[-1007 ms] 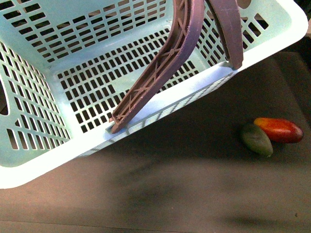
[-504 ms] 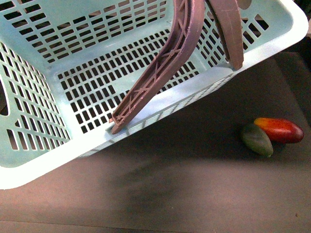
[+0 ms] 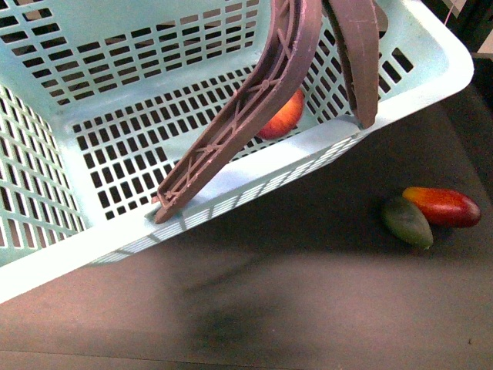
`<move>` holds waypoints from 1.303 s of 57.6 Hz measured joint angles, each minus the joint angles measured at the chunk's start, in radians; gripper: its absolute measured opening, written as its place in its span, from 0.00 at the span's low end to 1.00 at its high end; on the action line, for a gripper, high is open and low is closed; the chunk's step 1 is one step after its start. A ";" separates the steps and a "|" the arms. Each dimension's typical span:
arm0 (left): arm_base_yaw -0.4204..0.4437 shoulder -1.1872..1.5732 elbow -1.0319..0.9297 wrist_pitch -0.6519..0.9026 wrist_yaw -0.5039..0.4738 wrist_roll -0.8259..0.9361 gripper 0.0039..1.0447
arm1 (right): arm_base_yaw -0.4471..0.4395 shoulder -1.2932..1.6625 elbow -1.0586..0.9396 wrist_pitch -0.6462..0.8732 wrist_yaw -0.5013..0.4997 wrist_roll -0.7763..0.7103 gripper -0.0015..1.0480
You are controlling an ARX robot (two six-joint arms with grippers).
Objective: Pick apple with right arm and hold basket with left
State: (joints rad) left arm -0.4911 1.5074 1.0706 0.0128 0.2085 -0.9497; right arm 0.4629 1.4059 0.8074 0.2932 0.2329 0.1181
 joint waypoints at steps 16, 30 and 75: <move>0.005 0.000 0.000 0.000 -0.009 0.006 0.14 | -0.250 -0.326 -0.360 0.282 -0.014 -0.063 0.72; 0.002 0.000 0.000 0.000 -0.006 0.007 0.14 | -0.338 -0.506 -0.592 0.380 -0.113 -0.109 0.17; 0.002 0.000 0.000 0.000 -0.006 0.005 0.14 | -0.460 -0.880 -0.768 0.183 -0.230 -0.115 0.02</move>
State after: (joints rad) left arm -0.4889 1.5070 1.0706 0.0128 0.2020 -0.9447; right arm 0.0032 0.5259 0.0395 0.4759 0.0025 0.0029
